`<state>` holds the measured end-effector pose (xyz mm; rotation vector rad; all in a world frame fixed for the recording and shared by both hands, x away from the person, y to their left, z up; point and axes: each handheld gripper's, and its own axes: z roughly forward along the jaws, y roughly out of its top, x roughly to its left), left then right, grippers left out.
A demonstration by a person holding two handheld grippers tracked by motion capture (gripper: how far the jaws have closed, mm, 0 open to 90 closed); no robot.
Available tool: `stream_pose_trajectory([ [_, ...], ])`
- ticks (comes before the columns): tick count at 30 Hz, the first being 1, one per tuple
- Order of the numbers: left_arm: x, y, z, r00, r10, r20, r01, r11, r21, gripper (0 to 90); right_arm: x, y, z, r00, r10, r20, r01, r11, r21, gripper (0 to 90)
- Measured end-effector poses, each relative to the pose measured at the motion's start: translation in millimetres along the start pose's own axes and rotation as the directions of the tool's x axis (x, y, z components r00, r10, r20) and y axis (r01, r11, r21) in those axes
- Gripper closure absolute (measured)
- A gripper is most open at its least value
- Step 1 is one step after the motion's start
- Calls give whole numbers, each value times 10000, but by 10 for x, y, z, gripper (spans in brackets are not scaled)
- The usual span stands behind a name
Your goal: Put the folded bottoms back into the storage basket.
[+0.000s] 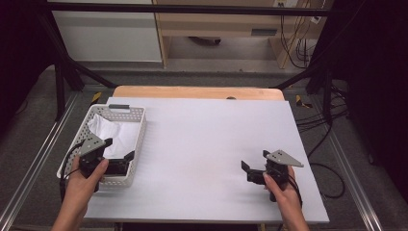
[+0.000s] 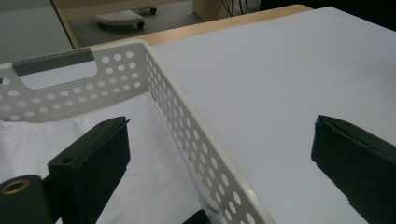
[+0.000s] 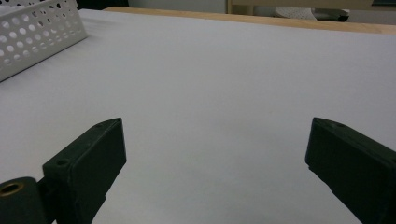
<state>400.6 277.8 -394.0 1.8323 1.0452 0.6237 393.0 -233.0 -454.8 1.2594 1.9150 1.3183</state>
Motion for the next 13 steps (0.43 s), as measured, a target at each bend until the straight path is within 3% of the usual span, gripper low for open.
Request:
stream_pose_trajectory([
  [6, -16, -8, 16, 10000, 42, 37, -42, 10000, 57, 48, 23, -30, 33, 9997, -217, -114, 219, 9997, 108, 58],
  [13, -26, -5, 15, 10000, 16, 67, -16, 10000, -39, 49, 23, -30, -9, 9995, -252, -185, 248, 9995, -210, 56],
])
